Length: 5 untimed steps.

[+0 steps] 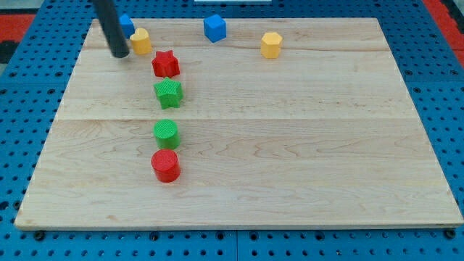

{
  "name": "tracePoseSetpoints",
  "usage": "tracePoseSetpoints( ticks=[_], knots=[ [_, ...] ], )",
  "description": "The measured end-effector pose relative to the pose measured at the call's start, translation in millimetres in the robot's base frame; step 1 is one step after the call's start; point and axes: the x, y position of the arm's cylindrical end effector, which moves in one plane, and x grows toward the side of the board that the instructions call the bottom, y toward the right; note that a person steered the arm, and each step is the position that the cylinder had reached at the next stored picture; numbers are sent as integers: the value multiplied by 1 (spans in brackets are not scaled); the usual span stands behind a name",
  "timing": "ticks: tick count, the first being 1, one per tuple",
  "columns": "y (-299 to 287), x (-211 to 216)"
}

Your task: Move your arm towards yellow hexagon

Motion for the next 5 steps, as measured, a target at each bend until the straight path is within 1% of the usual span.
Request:
tracePoseSetpoints(
  ticks=[1, 2, 3, 4, 5],
  knots=[
    [34, -26],
    [54, -27],
    [103, -21],
    [186, -6],
    [252, 16]
  ],
)
